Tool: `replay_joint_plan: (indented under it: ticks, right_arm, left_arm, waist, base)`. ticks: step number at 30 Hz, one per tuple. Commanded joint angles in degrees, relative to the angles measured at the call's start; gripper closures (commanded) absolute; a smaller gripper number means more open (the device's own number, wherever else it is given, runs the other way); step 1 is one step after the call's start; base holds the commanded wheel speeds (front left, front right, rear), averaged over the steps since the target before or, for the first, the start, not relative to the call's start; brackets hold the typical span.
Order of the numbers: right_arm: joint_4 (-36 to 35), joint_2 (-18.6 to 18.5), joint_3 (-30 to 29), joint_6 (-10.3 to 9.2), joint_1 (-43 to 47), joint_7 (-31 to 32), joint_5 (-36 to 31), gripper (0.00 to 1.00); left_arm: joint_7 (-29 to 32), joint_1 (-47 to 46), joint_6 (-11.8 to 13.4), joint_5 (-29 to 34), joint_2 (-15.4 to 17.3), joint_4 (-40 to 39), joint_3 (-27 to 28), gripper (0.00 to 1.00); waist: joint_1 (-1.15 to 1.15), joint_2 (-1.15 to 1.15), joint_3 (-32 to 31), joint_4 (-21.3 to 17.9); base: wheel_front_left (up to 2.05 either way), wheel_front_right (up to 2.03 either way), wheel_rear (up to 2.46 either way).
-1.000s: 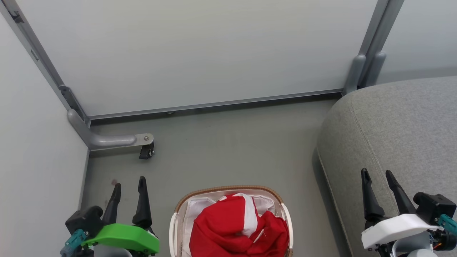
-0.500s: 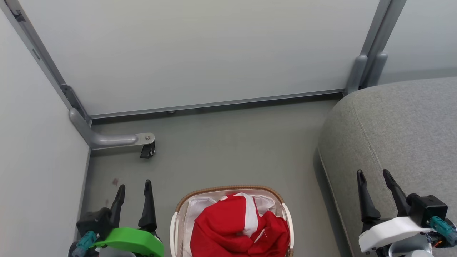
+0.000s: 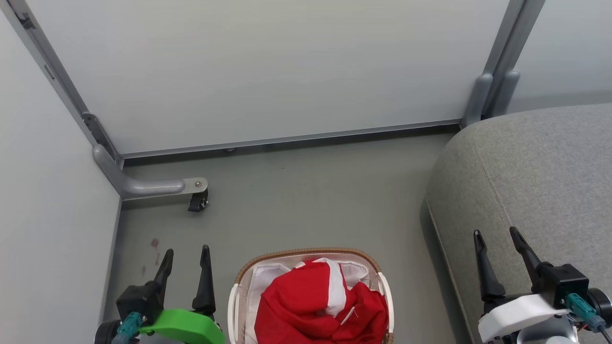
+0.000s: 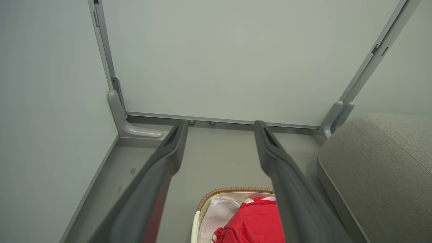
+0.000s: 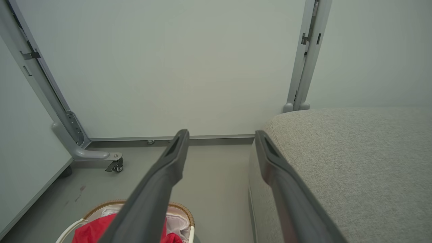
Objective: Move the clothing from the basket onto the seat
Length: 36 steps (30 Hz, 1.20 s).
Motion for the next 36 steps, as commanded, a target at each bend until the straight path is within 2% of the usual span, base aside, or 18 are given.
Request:
replay_joint_plan:
  ticks: [1, 8, 36]
  right_arm:
    - [0.0, -0.4, 0.0, 0.02, 0.7, -0.5, -1.4, 0.00]
    - [0.0, -0.4, -0.1, 0.02, 0.8, -1.1, -3.5, 0.00]
    - [-0.3, -0.4, 0.1, 0.02, -0.6, -1.1, -2.5, 0.00]
  left_arm:
    - [-0.5, 0.4, 0.4, 1.1, 0.4, 0.1, -0.2, 0.00]
    - [-1.2, 0.4, 0.5, 3.1, 0.4, 1.0, -0.7, 0.00]
    - [-1.0, -0.9, 0.0, 2.9, 0.4, 2.3, -1.1, 0.00]
  waist:
    - [0.00, 0.00, 0.0, 0.0]
    - [0.00, 0.00, 0.1, 0.1]
    - [0.00, 0.00, 1.8, -0.6]
  base:
    - [0.00, 0.00, 0.00]
    - [0.00, 0.00, 0.00]
    - [0.00, 0.00, 0.00]
